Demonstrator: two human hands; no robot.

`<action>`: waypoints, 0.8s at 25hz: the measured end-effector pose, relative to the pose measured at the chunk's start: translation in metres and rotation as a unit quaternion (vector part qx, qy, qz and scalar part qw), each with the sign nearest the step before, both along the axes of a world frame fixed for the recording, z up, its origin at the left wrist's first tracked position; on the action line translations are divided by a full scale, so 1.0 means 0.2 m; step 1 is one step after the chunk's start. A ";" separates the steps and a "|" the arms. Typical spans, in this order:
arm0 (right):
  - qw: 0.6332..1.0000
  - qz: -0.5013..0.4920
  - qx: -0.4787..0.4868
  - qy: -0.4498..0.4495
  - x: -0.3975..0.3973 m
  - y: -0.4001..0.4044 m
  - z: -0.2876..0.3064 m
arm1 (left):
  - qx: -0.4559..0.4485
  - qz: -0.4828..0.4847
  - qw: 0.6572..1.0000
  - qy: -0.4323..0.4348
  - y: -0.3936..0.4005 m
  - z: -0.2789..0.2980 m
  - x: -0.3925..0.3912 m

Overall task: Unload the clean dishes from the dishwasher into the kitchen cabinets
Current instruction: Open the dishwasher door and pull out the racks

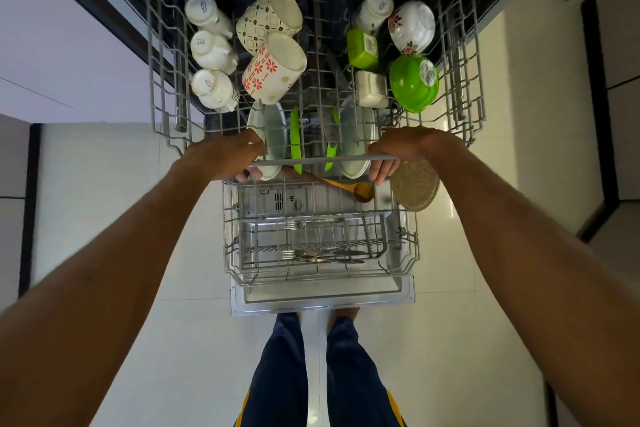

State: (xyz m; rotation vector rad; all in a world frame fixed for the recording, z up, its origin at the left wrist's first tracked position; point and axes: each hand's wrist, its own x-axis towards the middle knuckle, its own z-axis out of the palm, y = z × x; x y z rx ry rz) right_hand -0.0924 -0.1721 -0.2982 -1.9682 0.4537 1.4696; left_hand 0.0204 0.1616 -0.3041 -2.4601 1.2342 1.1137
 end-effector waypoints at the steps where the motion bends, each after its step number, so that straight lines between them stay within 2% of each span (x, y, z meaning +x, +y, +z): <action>1: 0.999 0.039 -0.004 0.020 0.01 0.01 0.02 | 0.004 0.018 0.999 0.034 0.00 0.00 0.00; 2: 0.997 0.067 -0.003 0.043 0.01 0.02 0.05 | -0.015 0.041 0.997 0.061 -0.01 0.00 -0.02; 4: 0.996 0.078 0.001 0.050 -0.01 0.03 0.07 | -0.018 0.066 0.997 0.044 -0.01 -0.01 -0.04; 8: 1.000 0.019 0.008 -0.002 -0.11 0.04 0.03 | -0.014 0.058 0.998 0.021 0.02 0.03 -0.14; 12: 0.999 -0.009 0.037 -0.014 -0.22 0.08 0.01 | -0.029 0.198 0.978 0.058 0.04 0.06 -0.27; 17: 0.998 -0.019 0.053 -0.009 -0.39 0.12 0.01 | -0.028 0.257 0.964 0.057 0.11 0.05 -0.48; 20: 0.999 0.032 0.033 -0.022 -0.50 0.14 -0.03 | -0.017 0.290 0.953 0.087 0.13 0.05 -0.59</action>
